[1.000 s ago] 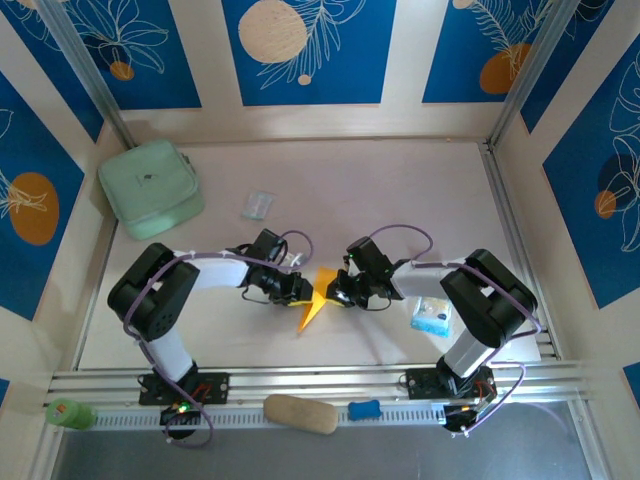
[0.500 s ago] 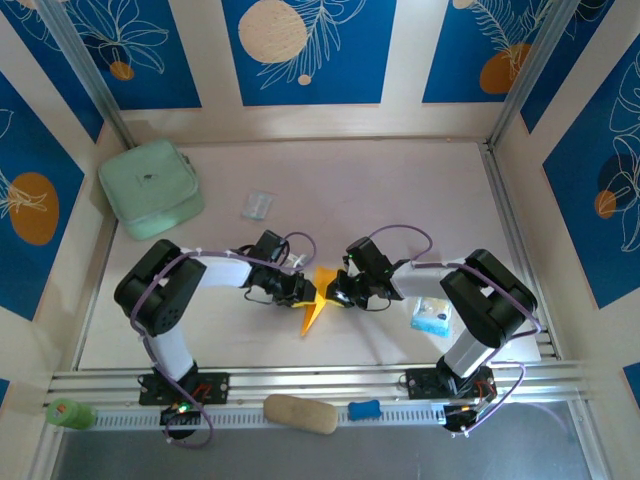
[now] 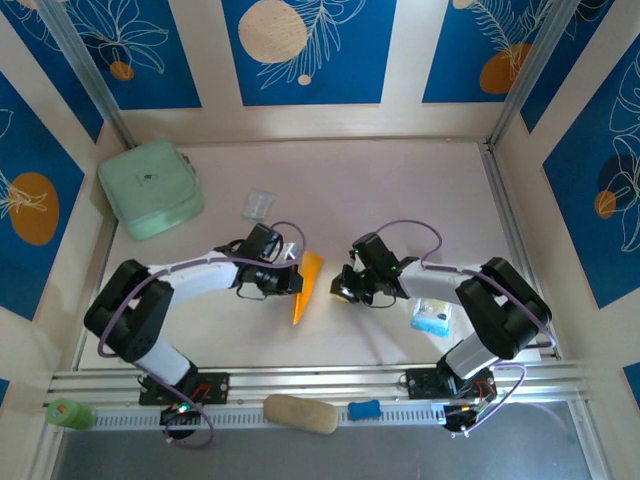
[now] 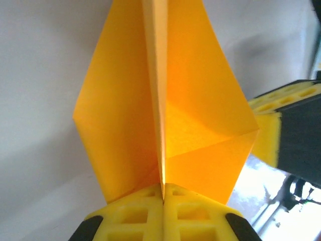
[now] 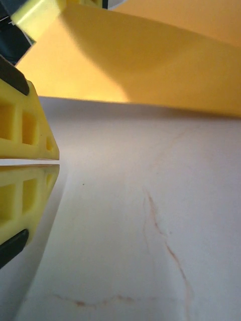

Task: Fold a paper plane with a square sheet of paper (pick it up from the middle)
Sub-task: Move a paper plane to the center of the table.

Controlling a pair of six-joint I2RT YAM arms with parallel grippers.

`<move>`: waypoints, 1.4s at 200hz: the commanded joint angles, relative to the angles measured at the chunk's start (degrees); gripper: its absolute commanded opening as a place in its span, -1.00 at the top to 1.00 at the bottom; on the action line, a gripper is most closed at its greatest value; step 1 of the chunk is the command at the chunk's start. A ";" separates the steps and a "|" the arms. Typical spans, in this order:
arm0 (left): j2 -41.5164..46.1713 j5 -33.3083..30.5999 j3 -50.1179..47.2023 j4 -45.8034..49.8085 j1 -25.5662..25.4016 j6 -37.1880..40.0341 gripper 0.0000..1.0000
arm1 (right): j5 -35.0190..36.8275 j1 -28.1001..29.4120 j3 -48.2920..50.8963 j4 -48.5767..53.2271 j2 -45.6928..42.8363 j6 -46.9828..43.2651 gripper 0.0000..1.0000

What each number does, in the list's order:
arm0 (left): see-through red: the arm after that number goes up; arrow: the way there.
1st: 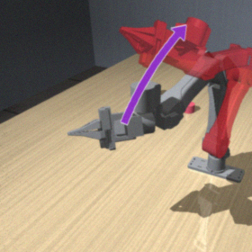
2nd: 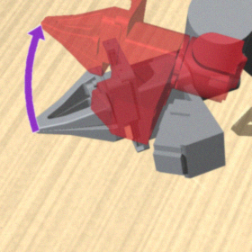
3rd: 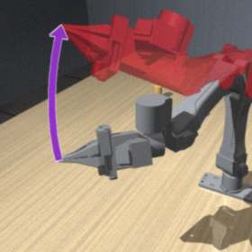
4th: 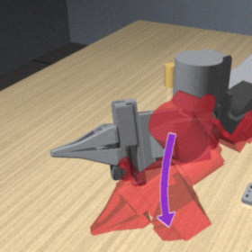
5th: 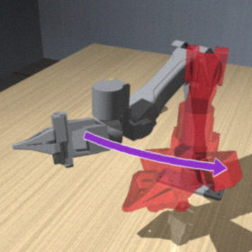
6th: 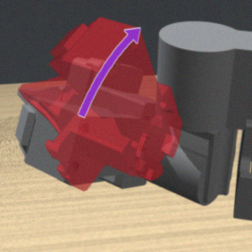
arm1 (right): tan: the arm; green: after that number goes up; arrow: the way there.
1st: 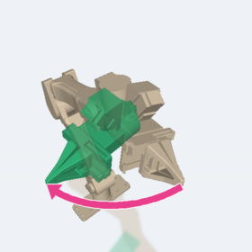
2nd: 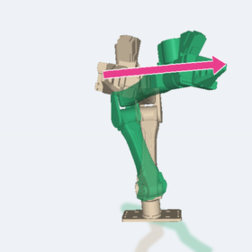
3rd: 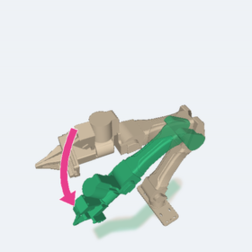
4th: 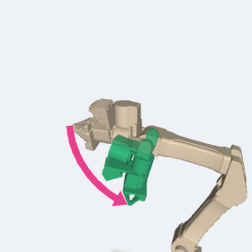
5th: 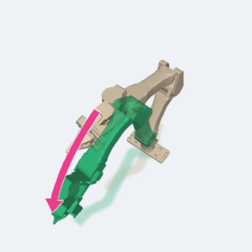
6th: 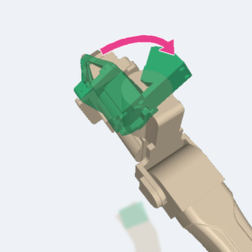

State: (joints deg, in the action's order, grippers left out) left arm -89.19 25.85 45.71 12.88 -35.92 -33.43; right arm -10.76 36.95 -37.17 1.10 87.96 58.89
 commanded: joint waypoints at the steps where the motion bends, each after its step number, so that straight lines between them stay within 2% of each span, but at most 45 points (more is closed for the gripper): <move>1: 1.03 -8.54 1.69 7.48 -0.45 2.42 1.00 | 0.55 -0.39 -2.29 2.77 -0.65 -1.41 0.79; 73: 0.27 -9.50 1.72 8.37 -0.46 2.02 1.00 | 0.99 -0.47 -5.06 3.84 0.28 -1.71 0.79; 123: -1.18 -7.68 1.66 7.24 -0.43 1.84 1.00 | 0.98 -0.65 -5.37 4.01 0.63 -1.76 0.79; 244: -2.46 -6.25 1.33 6.19 -0.46 1.80 0.80 | -0.13 -1.01 -5.60 4.30 2.62 -1.63 0.79; 280: -2.21 -5.97 1.07 6.15 -0.43 1.88 0.80 | 0.44 -0.81 -5.46 4.22 1.85 -1.64 0.79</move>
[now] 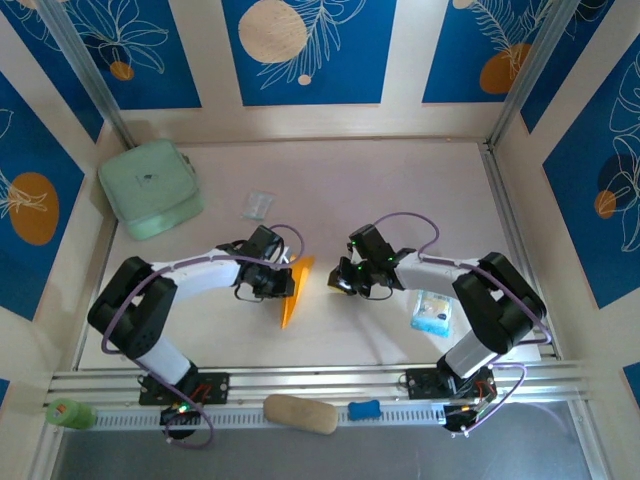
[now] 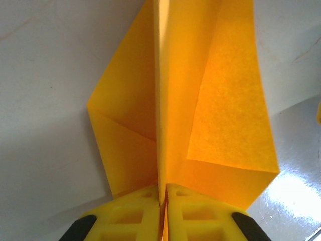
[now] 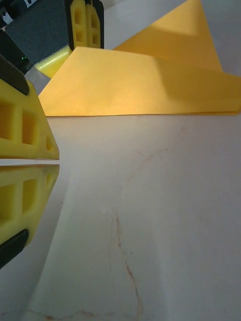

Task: Fold a paper plane with a square sheet of paper (pick it up from the middle)
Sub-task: Move a paper plane to the center of the table.

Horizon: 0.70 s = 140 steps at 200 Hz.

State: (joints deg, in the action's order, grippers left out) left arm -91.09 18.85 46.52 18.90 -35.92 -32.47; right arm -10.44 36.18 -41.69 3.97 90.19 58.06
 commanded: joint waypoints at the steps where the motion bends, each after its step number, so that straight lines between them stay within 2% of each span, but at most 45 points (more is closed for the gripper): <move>1: -0.23 1.06 0.29 0.16 -0.45 0.92 0.80 | 0.18 -0.05 -0.93 1.42 -0.42 -0.83 0.79; 140: -0.59 4.43 -0.29 -2.12 -0.46 0.82 0.64 | -0.95 -0.24 -0.79 -0.06 -0.86 -1.05 0.78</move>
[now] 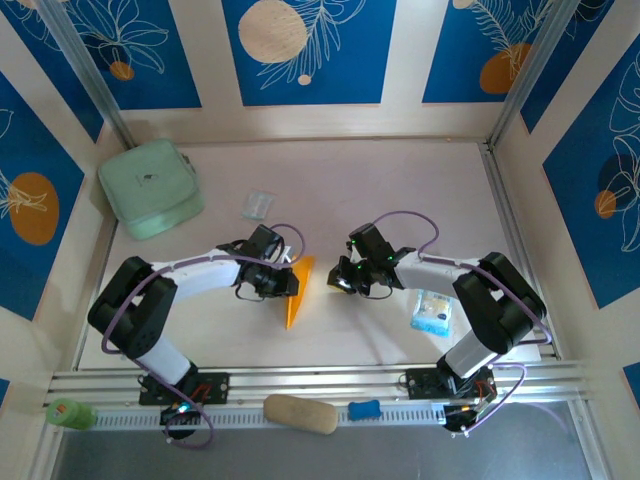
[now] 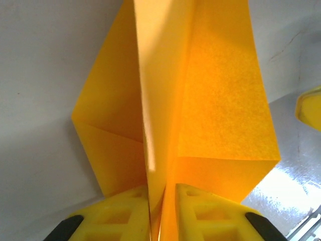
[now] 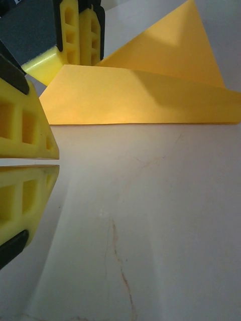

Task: Fold a paper plane with a square sheet of paper (pick it up from the middle)
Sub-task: Move a paper plane to the center of the table.

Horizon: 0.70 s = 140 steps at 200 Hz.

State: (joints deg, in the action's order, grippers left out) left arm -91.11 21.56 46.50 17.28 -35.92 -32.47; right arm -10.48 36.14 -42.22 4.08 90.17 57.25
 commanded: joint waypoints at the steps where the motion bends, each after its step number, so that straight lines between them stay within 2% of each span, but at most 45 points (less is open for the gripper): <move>1: -0.56 1.68 -0.27 -0.45 -0.46 0.87 0.64 | -0.88 -0.19 -0.34 -0.15 -0.81 -0.31 0.78; 29: 0.22 0.55 -0.01 0.21 -0.63 1.28 0.83 | -1.04 -0.19 -0.59 -0.04 -0.70 -0.36 0.78; 71: 3.15 -3.12 0.61 2.18 -1.11 2.09 0.90 | -2.63 0.24 -1.29 -1.59 -0.62 -0.19 0.77; 140: 3.58 -4.30 1.18 3.18 -1.77 2.48 0.91 | -5.95 3.10 -5.44 -7.26 2.52 1.85 0.32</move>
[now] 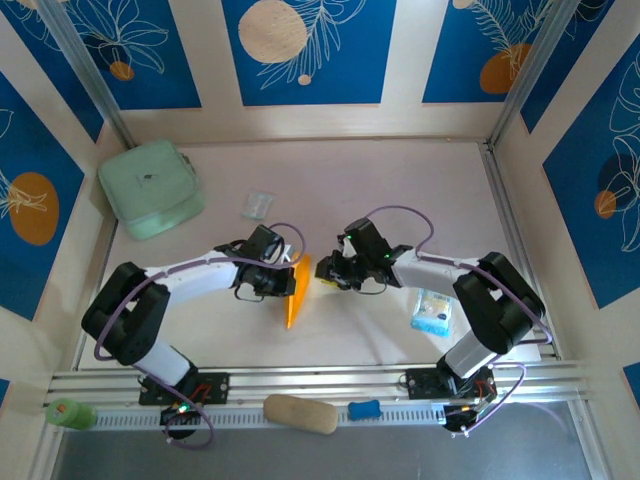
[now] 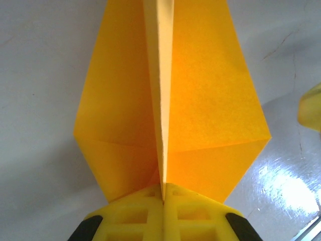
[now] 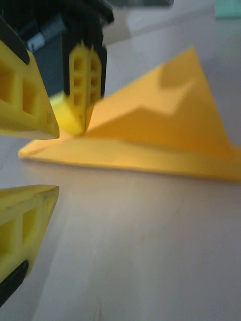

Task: Fold a paper plane with a square sheet of paper (pick it up from the middle)
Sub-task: Move a paper plane to the center of the table.

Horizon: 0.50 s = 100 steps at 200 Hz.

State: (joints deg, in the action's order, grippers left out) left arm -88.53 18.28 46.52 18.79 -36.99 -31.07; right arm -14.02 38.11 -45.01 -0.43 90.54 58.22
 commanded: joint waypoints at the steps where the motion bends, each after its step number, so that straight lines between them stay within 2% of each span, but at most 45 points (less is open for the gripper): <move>1: 1.00 -0.99 1.18 1.68 -0.71 1.09 0.91 | -2.41 1.15 -2.72 -2.79 2.25 0.95 0.31; 69: 1.45 -1.21 1.11 1.92 -0.87 1.01 0.91 | -0.48 3.03 -7.02 2.06 9.31 1.44 0.29; 100: 1.71 -1.41 1.03 1.77 -0.83 0.90 0.90 | -1.61 3.03 -7.10 1.82 11.05 1.35 0.36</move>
State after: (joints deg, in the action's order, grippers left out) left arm -88.53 17.63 46.52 19.14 -37.32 -30.96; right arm -14.81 40.88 -51.29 -0.34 100.20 59.02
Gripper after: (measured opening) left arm 0.050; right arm 0.342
